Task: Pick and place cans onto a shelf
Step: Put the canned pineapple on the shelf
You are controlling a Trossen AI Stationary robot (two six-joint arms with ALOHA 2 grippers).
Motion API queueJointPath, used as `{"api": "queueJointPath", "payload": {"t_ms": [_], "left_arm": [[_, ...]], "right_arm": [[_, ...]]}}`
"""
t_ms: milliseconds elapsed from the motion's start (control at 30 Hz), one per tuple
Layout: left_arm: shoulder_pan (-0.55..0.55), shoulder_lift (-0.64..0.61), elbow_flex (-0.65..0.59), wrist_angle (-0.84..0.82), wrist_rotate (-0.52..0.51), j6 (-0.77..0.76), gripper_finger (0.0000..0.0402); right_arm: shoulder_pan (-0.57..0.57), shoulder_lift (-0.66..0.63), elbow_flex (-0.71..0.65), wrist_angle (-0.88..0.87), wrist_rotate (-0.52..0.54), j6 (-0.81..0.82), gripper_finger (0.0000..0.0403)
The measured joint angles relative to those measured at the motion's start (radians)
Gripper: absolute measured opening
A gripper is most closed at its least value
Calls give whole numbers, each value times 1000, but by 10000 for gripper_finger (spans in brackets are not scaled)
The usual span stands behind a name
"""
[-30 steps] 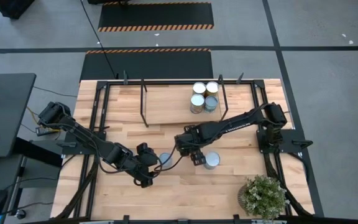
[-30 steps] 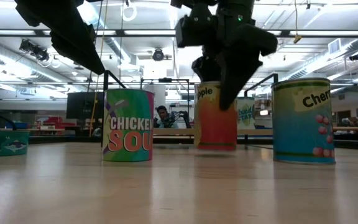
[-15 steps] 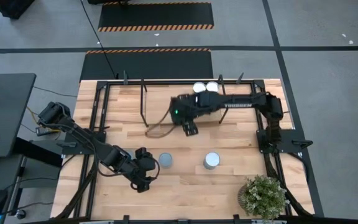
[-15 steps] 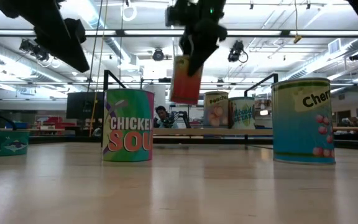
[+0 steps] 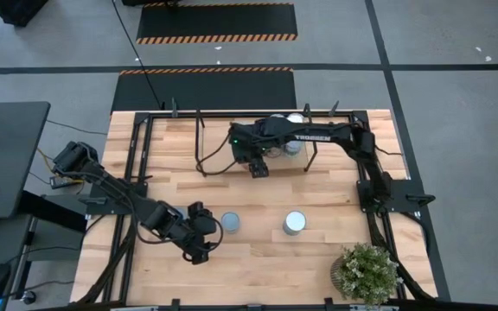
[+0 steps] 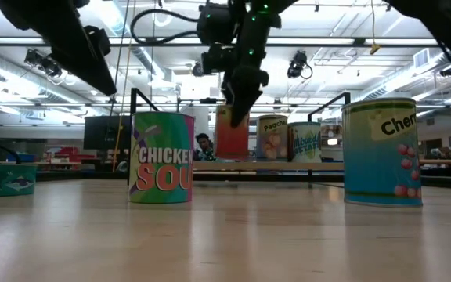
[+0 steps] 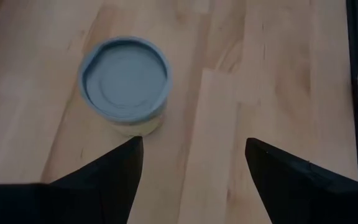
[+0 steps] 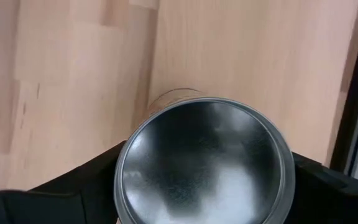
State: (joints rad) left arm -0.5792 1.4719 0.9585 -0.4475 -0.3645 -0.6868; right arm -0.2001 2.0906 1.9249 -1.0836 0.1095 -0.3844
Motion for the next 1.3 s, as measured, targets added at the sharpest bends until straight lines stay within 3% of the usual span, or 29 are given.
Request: {"api": "queueJointPath", "payload": {"t_ms": [333,767,1100,1300], "left_arm": [[-1,0,0,-8,7,2,288],[0,0,0,-7,6,2,288],[-1,0,0,-7,7,1,288],[0,0,0,-7,6,0,288]], "right_arm": [[-55,51,115,-68,-6,-1,337],[-90,52,110,-60,-9,28,396],[-91,52,110,-32,24,294,370],[-91,52,110,-32,19,302,348]]}}
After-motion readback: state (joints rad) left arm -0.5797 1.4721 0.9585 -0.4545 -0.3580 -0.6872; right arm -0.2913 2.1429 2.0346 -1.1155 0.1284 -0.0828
